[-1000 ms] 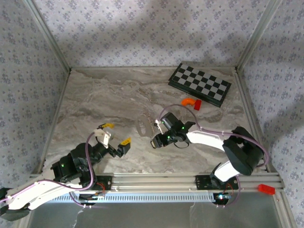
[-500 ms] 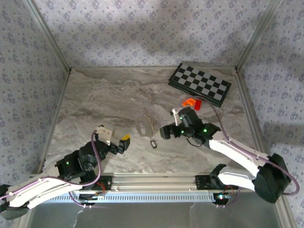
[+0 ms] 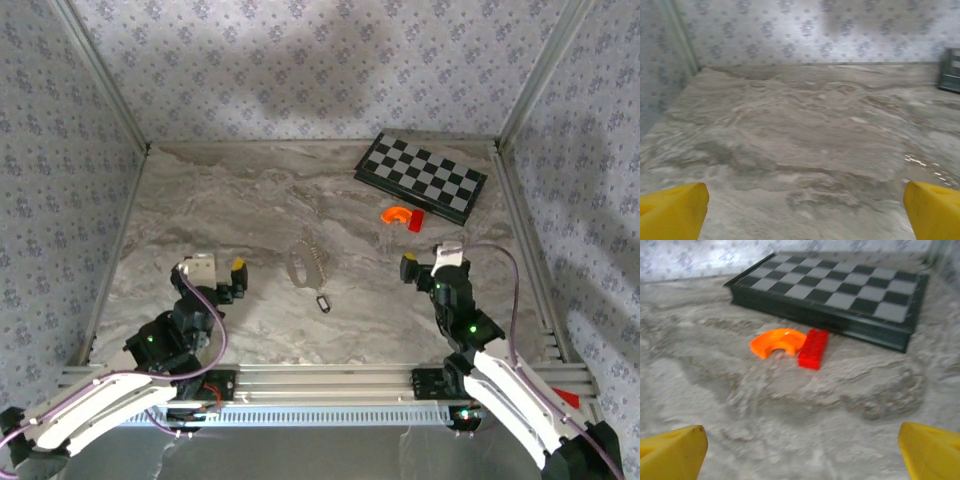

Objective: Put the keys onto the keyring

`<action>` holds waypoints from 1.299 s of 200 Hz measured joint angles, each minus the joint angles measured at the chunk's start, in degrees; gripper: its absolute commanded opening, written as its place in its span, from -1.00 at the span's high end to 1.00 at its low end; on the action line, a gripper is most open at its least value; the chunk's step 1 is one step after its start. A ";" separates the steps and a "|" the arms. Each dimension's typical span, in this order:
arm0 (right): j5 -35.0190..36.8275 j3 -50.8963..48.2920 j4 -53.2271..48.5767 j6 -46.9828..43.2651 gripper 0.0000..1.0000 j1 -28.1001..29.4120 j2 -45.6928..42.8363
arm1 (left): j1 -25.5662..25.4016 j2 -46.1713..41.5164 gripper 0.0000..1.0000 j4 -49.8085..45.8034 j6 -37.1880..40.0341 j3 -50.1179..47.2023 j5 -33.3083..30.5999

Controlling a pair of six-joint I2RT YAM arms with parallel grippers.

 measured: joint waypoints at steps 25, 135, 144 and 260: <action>1.05 -1.68 4.28 -4.70 -0.99 -4.52 -1.09 | 7.80 -0.28 -0.99 1.16 0.04 -2.56 1.51; 1.73 -8.22 23.74 -7.52 -0.99 -11.80 14.25 | 25.11 4.72 -0.99 13.97 12.24 -7.02 10.21; 1.73 -8.17 25.57 -7.98 -0.99 -11.80 15.96 | 25.75 7.02 -0.99 15.98 13.35 -7.82 10.43; -1.44 0.79 53.96 -16.76 -1.00 -15.96 52.24 | 44.30 39.82 -0.99 38.05 15.72 -6.62 23.58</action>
